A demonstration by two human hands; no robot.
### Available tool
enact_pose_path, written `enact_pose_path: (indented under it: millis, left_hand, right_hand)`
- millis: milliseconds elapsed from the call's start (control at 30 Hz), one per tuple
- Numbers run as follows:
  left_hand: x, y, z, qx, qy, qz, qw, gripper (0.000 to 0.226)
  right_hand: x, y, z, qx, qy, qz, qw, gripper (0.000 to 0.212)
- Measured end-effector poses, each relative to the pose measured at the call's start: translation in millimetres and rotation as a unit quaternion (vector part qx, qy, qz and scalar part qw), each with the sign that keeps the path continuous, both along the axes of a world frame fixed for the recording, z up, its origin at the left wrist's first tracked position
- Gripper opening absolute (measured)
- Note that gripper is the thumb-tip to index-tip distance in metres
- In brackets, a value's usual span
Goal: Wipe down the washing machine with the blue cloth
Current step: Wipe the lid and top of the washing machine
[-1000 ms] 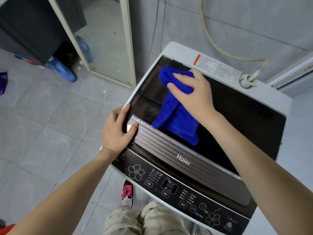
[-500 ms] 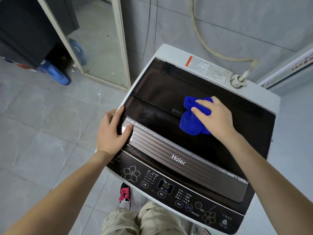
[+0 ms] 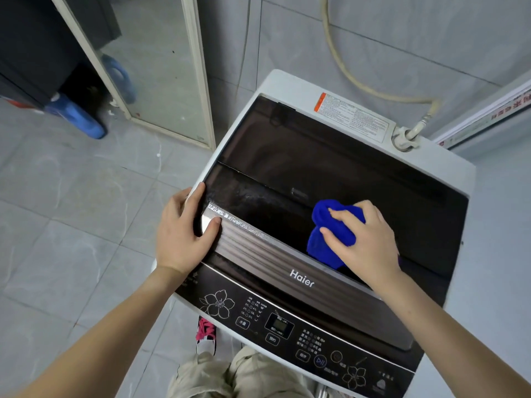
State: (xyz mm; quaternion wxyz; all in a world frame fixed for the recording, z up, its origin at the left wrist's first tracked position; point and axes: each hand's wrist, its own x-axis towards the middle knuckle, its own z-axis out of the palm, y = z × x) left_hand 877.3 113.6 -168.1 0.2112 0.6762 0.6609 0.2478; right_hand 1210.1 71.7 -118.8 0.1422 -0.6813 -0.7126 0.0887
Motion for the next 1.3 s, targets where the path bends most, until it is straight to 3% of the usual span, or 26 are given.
enact_pose_path:
  millis: [233, 433, 567, 700, 800, 867, 1000, 1133, 1233, 1300]
  left_hand:
    - [-0.6, -1.8, 1.7, -0.002, 0.002, -0.006, 1.000, 0.072]
    - [-1.6, -1.4, -0.1, -0.003, 0.003, -0.005, 1.000, 0.071]
    - [-1.8, 0.0, -0.8, -0.002, 0.006, -0.006, 1.000, 0.071]
    - [-2.3, -1.0, 0.5, -0.002, -0.001, -0.010, 1.000, 0.070]
    - [-3.0, -0.7, -1.4, 0.000, -0.003, -0.013, 1.000, 0.070]
    - [-3.3, -0.1, -2.5, 0.001, -0.003, -0.010, 1.000, 0.070]
    - [-3.2, -0.3, -3.7, 0.004, 0.000, -0.007, 1.000, 0.070]
    - [-3.2, -0.3, -4.6, 0.005, -0.005, -0.009, 1.000, 0.069]
    - [-2.7, 0.3, -4.4, 0.010, -0.006, -0.011, 1.000, 0.070]
    - [-2.7, 0.2, -4.6, 0.011, -0.005, -0.009, 1.000, 0.069]
  right_hand:
    - [-79.3, 71.9, -4.8, 0.018, 0.016, 0.043, 0.999, 0.036]
    - [-13.1, -3.1, -1.4, 0.041, 0.002, 0.006, 0.999, 0.033]
    - [-12.2, 3.0, 0.4, 0.018, 0.054, -0.044, 0.997, 0.027]
    - [-39.3, 48.8, 13.9, 0.145, 0.075, -0.034, 0.986, 0.033]
    - [-47.7, 71.5, 17.5, 0.282, -0.032, -0.048, 0.958, 0.033]
    - [-48.7, 70.5, 9.1, 0.314, -0.098, -0.044, 0.943, 0.033]
    - [-49.1, 56.4, 1.6, 0.128, -0.077, 0.018, 0.989, 0.039]
    - [-33.0, 67.1, 27.6, -0.046, -0.055, 0.080, 0.994, 0.063]
    - [-24.7, 79.1, 33.8, -0.053, -0.056, 0.100, 0.992, 0.078]
    - [-26.2, 82.6, 29.9, -0.012, -0.072, 0.123, 0.990, 0.076]
